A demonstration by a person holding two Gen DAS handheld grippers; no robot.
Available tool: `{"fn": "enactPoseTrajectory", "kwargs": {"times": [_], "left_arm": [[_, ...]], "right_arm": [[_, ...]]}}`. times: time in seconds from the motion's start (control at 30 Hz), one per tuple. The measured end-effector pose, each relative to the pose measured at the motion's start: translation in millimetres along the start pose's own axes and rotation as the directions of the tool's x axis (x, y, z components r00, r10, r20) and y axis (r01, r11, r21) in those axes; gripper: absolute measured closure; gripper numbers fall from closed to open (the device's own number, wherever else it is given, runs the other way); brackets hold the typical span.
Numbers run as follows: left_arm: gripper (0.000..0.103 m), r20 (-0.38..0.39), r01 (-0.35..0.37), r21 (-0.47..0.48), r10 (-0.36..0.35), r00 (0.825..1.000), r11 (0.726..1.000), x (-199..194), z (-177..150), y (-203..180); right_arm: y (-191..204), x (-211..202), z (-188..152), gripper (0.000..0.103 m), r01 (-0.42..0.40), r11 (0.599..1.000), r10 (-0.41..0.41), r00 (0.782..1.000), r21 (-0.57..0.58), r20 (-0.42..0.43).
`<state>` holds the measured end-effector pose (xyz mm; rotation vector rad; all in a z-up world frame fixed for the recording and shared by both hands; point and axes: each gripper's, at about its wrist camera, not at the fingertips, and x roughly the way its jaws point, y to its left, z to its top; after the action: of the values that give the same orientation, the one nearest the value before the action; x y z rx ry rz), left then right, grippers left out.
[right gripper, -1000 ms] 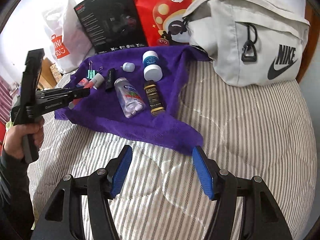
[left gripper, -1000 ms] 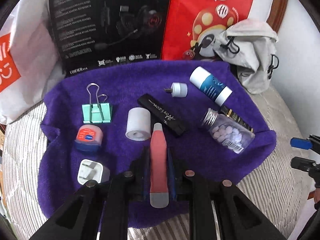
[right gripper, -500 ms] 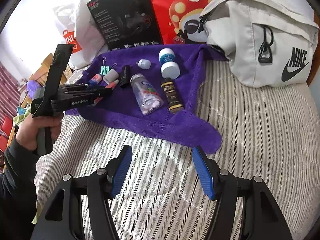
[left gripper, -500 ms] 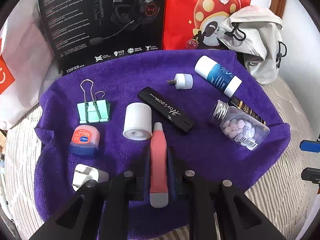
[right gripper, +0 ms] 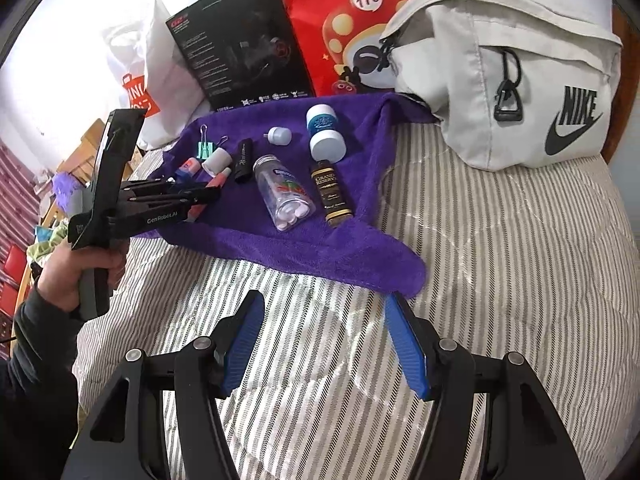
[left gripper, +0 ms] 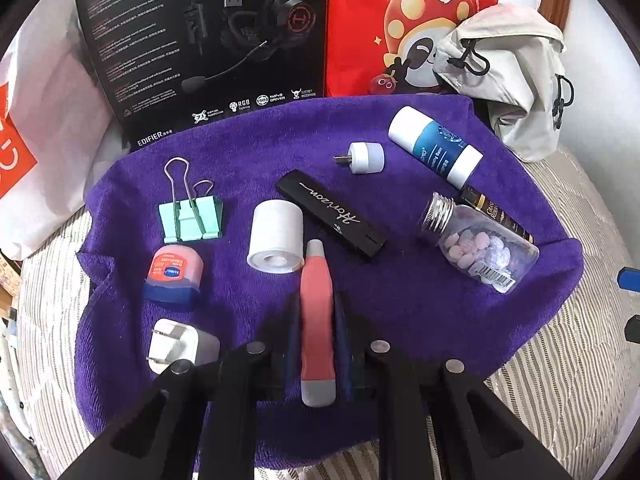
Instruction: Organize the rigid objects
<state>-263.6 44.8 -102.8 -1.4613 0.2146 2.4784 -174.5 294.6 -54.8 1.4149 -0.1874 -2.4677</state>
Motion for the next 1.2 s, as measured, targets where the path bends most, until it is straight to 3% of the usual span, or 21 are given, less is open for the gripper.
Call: {"fn": "enactPoseTrajectory", "kwargs": {"times": [0.07,0.17,0.4,0.5,0.57,0.67,0.8,1.0,1.13,1.2], "left_arm": [[0.086,-0.002,-0.005,-0.002,0.005,1.0,1.0,-1.8,-0.7,1.6],[0.07,0.001,-0.007,-0.011,0.007,1.0,1.0,-5.6,-2.1,4.9],[0.061,0.075,-0.026,-0.039,0.028,0.997,0.999,-32.6,1.6,2.4],[0.037,0.131,-0.044,-0.027,0.047,0.99,0.999,-62.8,-1.1,-5.8],[0.014,0.187,-0.049,-0.024,0.053,0.981,0.999,-89.9,-5.6,-11.2],[0.001,0.23,-0.05,-0.049,0.06,0.971,0.998,-126.5,-18.0,-14.8],[0.0,0.205,-0.036,-0.121,0.06,0.977,0.992,-152.1,-41.6,-15.0],[0.0,0.159,-0.089,-0.191,0.12,0.98,0.978,-165.4,-87.7,-22.5],[0.0,0.151,-0.129,-0.221,0.164,0.975,0.967,-176.3,-110.4,-26.6],[0.0,0.151,-0.156,-0.209,0.189,0.97,0.966,-182.7,-116.1,-31.0]], "right_arm": [[-0.2,-2.9,-1.9,0.041,0.005,1.0,-0.005,1.0,0.005,0.001],[1.1,-7.1,-5.6,0.041,0.009,1.0,-0.009,1.0,0.007,0.001],[11.8,-20.5,-15.1,0.041,0.009,1.0,-0.009,1.0,-0.001,0.001],[19.9,-28.8,-19.4,0.041,0.01,1.0,-0.01,1.0,-0.015,0.004],[25.8,-35.4,-21.4,0.041,0.008,1.0,-0.007,1.0,-0.022,0.015],[36.1,-44.9,-21.7,0.04,0.008,1.0,-0.007,0.999,-0.028,0.042],[53.4,-55.0,-20.4,0.023,0.083,0.996,-0.08,0.993,-0.033,0.087],[69.2,-68.6,-24.9,0.011,0.102,0.994,-0.105,0.985,0.032,0.137],[78.2,-78.2,-31.7,0.0,0.163,0.984,-0.173,0.972,0.077,0.157],[83.7,-81.5,-35.4,0.0,0.19,0.978,-0.201,0.966,0.081,0.164]]}}
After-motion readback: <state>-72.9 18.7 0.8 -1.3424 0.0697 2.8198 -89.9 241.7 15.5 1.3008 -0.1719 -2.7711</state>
